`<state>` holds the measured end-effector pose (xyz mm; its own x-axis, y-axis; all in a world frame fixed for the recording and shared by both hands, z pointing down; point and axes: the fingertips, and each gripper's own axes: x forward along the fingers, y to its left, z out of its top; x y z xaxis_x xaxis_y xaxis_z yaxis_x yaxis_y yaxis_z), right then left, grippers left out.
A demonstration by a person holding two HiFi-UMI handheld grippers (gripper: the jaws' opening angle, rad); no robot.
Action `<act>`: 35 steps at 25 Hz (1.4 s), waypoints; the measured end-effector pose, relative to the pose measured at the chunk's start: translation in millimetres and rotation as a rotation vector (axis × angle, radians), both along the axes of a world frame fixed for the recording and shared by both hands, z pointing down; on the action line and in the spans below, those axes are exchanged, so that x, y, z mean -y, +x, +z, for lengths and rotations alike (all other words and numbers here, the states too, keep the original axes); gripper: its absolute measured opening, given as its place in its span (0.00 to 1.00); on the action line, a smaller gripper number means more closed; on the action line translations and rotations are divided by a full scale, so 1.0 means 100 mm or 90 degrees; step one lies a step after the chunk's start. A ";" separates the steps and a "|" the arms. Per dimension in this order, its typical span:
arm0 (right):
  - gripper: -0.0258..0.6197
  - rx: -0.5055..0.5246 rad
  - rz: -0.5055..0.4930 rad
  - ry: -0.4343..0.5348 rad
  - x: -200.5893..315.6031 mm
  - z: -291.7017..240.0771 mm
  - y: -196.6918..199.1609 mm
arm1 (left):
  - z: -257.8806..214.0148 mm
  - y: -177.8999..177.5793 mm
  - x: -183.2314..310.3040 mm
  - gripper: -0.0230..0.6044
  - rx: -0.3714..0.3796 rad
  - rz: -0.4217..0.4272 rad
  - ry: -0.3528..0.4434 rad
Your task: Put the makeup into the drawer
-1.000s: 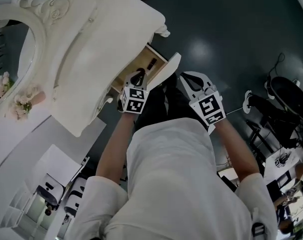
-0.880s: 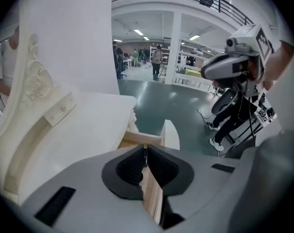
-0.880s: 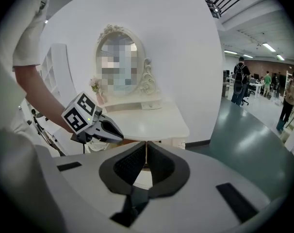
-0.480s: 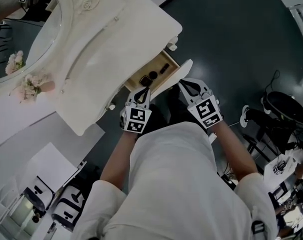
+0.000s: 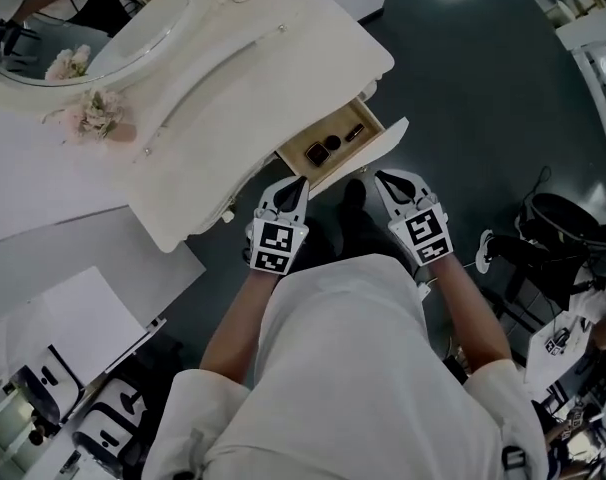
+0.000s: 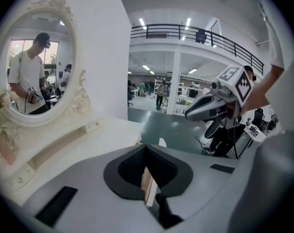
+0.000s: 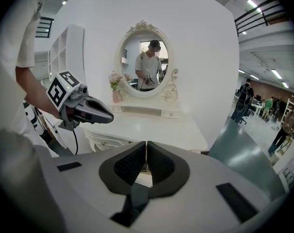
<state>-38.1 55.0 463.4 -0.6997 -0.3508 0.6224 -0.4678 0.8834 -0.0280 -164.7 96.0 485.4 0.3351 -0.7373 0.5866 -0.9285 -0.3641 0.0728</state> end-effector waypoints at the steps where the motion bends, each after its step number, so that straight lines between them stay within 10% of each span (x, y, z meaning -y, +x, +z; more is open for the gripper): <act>1: 0.09 -0.001 0.001 0.008 -0.06 -0.04 0.00 | -0.09 -0.01 -0.06 0.06 -0.002 0.004 0.014; 15: 0.09 -0.007 0.042 0.082 -0.64 -0.52 0.23 | -0.64 0.11 -0.69 0.06 0.018 0.082 0.093; 35: 0.09 0.071 0.004 0.090 -0.34 -0.79 0.73 | -1.08 0.31 -0.75 0.06 0.020 -0.054 0.123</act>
<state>34.7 89.2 384.0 -0.7593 -0.4335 0.4854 -0.4739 0.8795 0.0442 -133.7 171.0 377.3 0.2504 -0.8621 0.4405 -0.9572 -0.2887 -0.0209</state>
